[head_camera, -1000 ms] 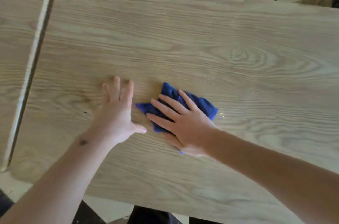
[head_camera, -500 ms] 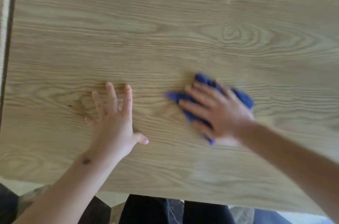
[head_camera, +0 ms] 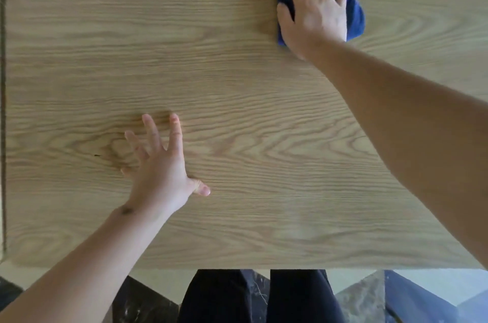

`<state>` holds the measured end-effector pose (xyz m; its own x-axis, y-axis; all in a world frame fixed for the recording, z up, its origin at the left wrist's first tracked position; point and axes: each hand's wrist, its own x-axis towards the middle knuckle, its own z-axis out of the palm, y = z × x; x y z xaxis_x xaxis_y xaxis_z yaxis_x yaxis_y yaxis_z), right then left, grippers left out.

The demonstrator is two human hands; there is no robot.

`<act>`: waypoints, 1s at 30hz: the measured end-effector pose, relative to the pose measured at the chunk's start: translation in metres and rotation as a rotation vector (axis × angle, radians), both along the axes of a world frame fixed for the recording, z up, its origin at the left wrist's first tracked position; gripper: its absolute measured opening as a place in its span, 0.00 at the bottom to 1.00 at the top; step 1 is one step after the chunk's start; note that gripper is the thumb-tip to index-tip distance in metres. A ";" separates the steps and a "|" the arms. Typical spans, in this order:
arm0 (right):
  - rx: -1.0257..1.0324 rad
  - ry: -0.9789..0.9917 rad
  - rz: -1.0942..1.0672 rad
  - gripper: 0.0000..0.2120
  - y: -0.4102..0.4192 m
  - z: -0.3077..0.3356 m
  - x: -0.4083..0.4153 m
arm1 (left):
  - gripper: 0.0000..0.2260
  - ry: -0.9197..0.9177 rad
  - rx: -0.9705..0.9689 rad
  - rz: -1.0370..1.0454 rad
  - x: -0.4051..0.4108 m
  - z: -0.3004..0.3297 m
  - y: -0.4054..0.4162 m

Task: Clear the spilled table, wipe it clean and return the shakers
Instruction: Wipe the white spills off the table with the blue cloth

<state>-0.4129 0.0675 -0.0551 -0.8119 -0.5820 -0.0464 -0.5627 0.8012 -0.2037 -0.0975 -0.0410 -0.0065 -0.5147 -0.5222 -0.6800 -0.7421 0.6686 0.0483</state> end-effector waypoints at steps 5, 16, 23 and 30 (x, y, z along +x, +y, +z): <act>0.023 -0.064 0.035 0.29 0.050 0.007 0.118 | 0.68 -0.040 0.013 0.001 -0.006 0.005 0.000; 0.078 -0.203 0.070 0.27 0.173 0.020 0.340 | 0.66 -0.070 0.002 -0.163 -0.014 0.016 0.015; 0.094 -0.102 0.074 0.27 0.174 0.015 0.248 | 0.61 -0.026 0.081 -0.328 -0.058 0.017 0.043; 0.145 -0.048 -0.027 0.28 0.140 0.007 0.135 | 0.66 -0.033 0.074 -0.276 -0.069 0.009 0.059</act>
